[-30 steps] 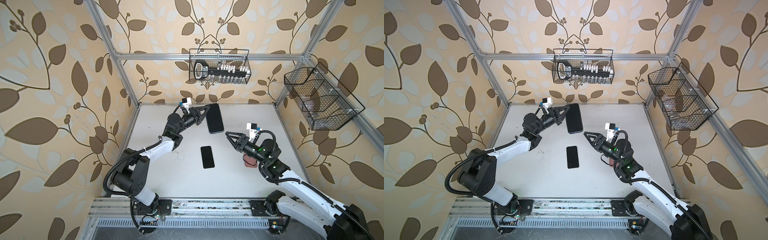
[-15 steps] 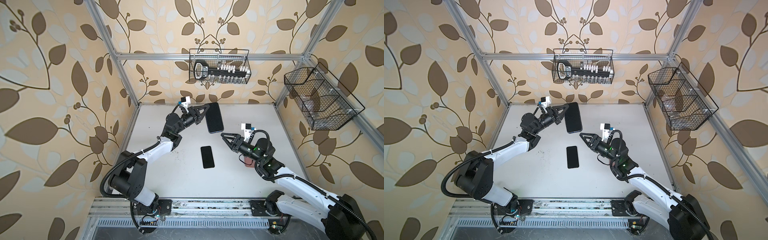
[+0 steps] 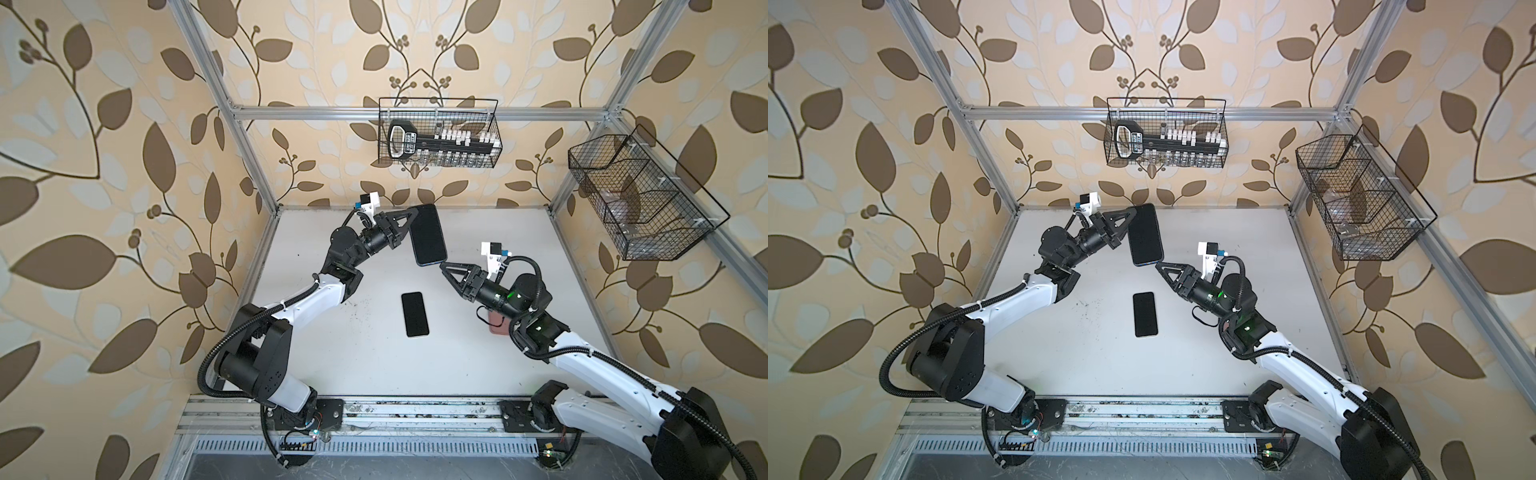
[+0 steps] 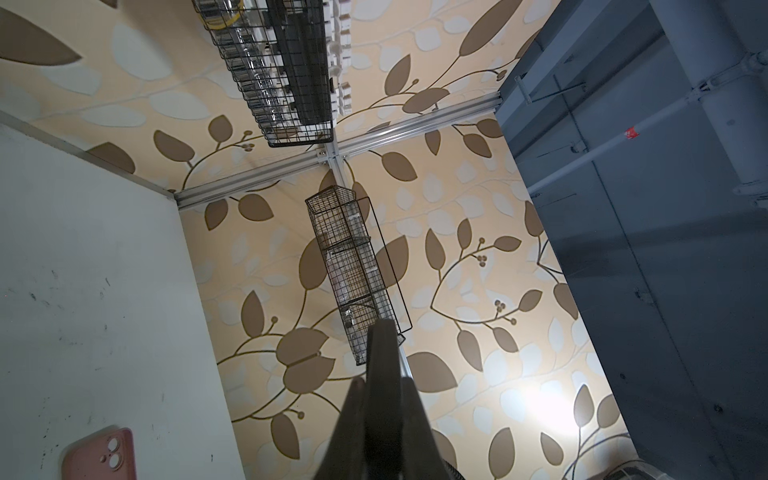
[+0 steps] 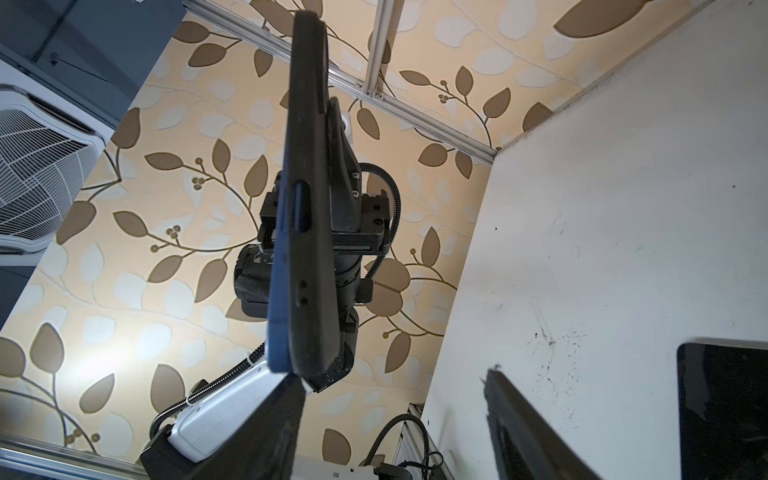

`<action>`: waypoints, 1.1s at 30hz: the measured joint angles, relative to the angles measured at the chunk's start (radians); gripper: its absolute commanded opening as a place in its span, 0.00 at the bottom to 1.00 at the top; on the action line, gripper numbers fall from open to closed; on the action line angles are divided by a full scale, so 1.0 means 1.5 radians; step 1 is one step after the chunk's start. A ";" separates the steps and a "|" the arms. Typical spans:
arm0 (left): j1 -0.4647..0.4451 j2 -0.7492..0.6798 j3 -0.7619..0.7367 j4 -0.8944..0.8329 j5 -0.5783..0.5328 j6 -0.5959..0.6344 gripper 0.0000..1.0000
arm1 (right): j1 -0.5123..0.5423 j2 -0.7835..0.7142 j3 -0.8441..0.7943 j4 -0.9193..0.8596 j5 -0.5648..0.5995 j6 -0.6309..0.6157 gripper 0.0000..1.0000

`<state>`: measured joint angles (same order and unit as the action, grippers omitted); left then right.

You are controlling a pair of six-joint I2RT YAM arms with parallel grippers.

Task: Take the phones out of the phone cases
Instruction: 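Close the right gripper on the black case's lower edge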

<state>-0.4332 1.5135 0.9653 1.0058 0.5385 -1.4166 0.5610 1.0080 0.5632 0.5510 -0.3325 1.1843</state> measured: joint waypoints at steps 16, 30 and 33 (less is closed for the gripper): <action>-0.031 0.000 -0.004 0.009 -0.016 -0.001 0.00 | -0.006 0.024 0.006 0.012 -0.003 0.000 0.69; -0.043 0.002 -0.025 0.014 -0.018 -0.005 0.00 | -0.012 0.060 0.014 0.073 -0.015 0.019 0.41; -0.043 0.007 -0.025 0.017 -0.018 -0.004 0.00 | -0.011 0.061 0.014 0.083 -0.016 0.027 0.38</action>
<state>-0.4984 1.5242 0.9276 1.0313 0.5114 -1.4231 0.5438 1.0996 0.5838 0.6762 -0.3565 1.2243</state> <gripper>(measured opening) 0.116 0.394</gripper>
